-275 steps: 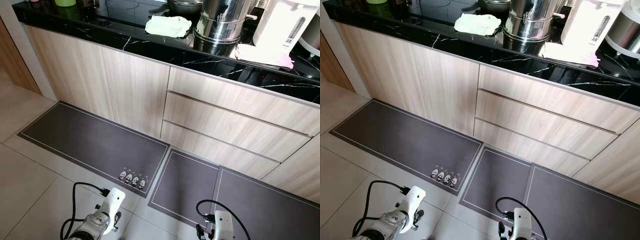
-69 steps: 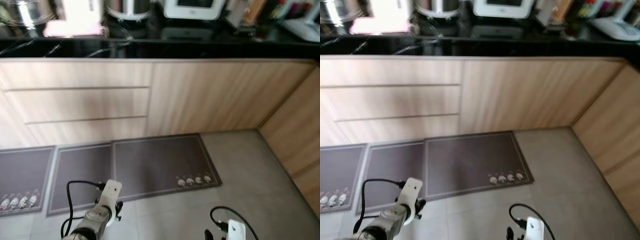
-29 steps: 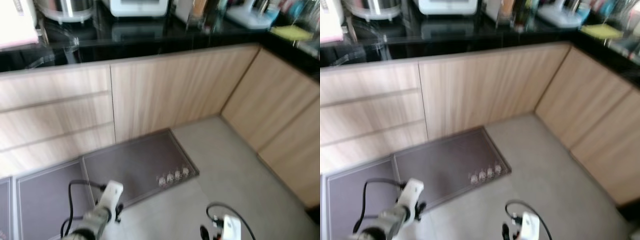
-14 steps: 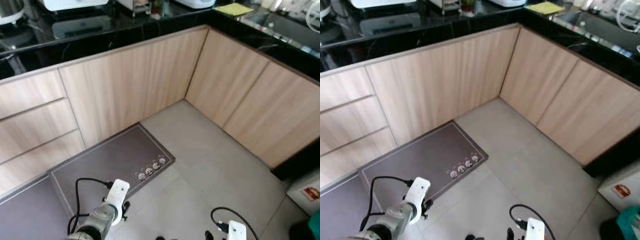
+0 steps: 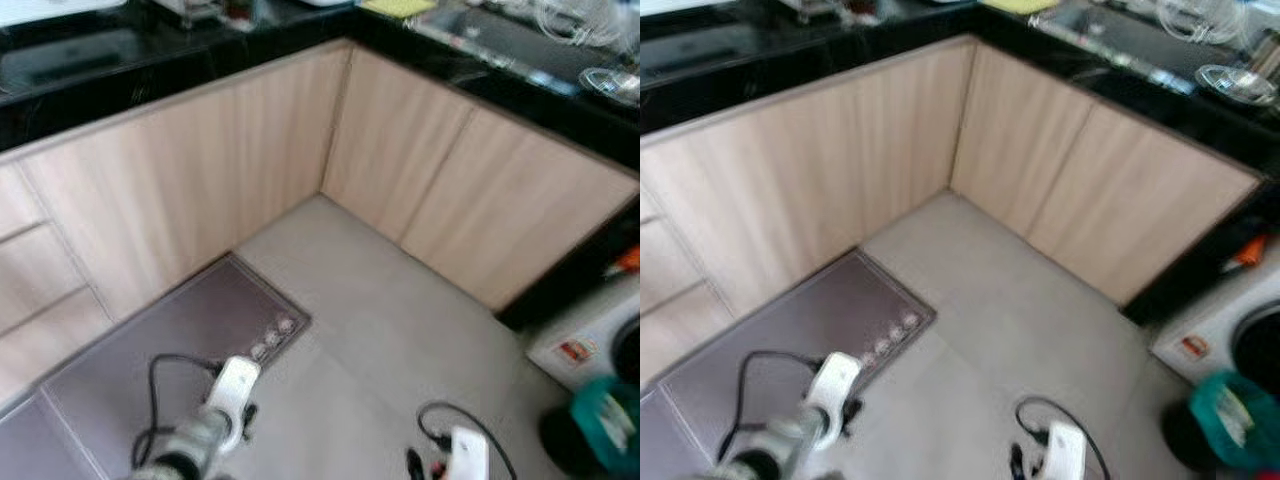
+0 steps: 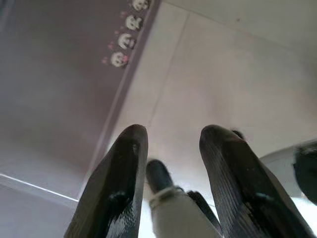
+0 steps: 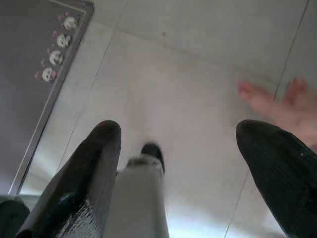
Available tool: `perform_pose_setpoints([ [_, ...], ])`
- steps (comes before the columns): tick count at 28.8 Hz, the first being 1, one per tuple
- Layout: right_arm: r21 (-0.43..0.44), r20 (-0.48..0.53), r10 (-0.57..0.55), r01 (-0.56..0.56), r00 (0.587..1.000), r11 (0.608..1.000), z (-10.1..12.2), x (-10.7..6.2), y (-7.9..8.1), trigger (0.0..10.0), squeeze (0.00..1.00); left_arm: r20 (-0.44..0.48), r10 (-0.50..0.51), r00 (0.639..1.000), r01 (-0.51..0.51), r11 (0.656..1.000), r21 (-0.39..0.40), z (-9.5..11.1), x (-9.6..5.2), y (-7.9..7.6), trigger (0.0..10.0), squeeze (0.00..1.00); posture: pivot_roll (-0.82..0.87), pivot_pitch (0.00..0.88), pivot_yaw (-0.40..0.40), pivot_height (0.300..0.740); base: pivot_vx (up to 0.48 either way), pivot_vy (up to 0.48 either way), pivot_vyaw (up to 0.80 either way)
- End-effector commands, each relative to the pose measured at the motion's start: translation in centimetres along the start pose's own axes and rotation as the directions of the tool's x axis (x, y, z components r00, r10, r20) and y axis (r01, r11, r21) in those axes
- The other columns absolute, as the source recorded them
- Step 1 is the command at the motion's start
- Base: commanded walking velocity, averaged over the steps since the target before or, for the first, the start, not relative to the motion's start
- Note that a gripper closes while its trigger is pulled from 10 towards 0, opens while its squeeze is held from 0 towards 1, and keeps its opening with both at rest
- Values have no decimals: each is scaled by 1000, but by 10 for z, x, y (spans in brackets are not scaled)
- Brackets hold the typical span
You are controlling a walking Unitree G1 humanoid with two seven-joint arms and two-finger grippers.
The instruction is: Kitchen organization
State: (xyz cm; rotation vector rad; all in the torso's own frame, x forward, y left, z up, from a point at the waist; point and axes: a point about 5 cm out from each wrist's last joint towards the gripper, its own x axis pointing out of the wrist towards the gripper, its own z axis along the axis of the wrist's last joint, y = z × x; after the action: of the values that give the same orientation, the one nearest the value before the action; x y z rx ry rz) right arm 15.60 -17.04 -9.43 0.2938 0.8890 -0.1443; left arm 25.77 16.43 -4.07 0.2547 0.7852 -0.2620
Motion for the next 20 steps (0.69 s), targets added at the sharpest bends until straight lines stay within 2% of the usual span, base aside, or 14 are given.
perform_pose_setpoints([
  [1, -3, -26, -28, 28, 999, 1000, -8, -4, -11, 10000, 0, -22, -35, 999, 35, 999, 11, -4, 1, -12, 10000, 0, 148, 117, -126, 740, 0, 0, -581],
  [14, -1, -25, -29, 29, 999, 1000, -8, -4, -11, 10000, 0, -24, -43, 999, 43, 999, 28, -3, 2, -16, 10000, 0, 145, 127, -129, 740, 0, 0, -583],
  [15, 20, -1, -36, 36, 999, 999, -7, -4, -11, 10000, 0, -25, -40, 999, 41, 999, 28, -3, 2, -16, 10000, 0, 144, 130, -128, 740, 0, 0, 0],
  [20, 12, -6, -37, 37, 999, 999, -6, -4, -11, 10000, 0, -27, -38, 999, 38, 999, 27, -4, 2, -15, 10000, 0, 143, 135, -128, 740, 0, 0, 0],
])
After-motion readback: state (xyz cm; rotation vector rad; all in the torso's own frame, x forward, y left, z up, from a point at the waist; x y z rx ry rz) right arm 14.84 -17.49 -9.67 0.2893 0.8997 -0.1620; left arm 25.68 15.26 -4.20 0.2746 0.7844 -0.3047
